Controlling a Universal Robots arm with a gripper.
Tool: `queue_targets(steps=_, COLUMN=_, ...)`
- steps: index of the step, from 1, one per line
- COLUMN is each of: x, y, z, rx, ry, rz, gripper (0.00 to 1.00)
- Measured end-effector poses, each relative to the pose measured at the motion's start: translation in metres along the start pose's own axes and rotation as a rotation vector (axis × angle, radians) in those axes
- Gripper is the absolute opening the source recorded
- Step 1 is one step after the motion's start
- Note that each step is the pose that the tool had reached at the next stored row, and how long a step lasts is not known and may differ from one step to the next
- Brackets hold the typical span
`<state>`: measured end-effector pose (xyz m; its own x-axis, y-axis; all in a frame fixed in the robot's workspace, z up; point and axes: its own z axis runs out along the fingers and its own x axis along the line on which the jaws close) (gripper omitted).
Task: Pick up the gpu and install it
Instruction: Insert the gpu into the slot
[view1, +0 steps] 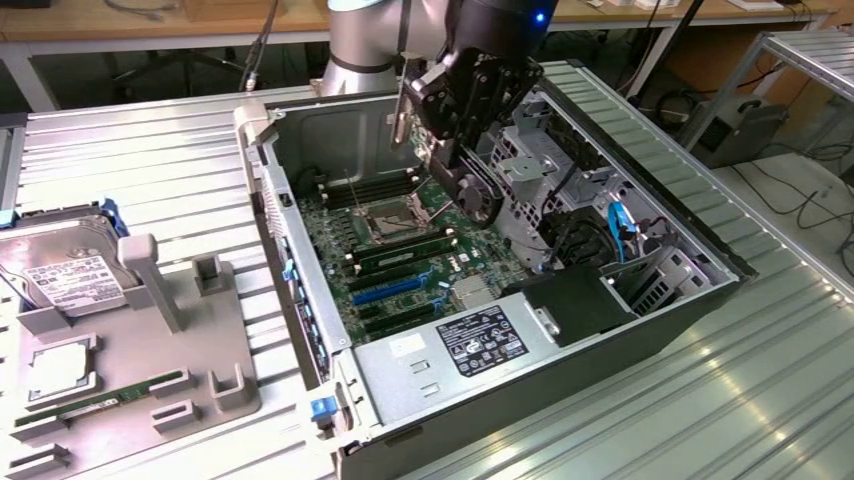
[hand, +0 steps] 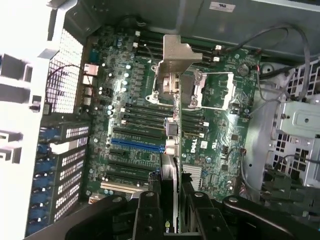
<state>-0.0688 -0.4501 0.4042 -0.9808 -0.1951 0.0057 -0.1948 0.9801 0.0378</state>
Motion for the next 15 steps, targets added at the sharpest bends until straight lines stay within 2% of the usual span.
queue_targets(steps=10, x=0.0000, y=-0.0001, z=0.0020, rx=0.0019, ry=0.0052, rz=-0.218, gripper=0.26)
queue_targets(steps=15, x=-0.0001, y=-0.0002, z=0.0039, rx=0.0041, ry=0.0061, rz=-0.371, gripper=0.26)
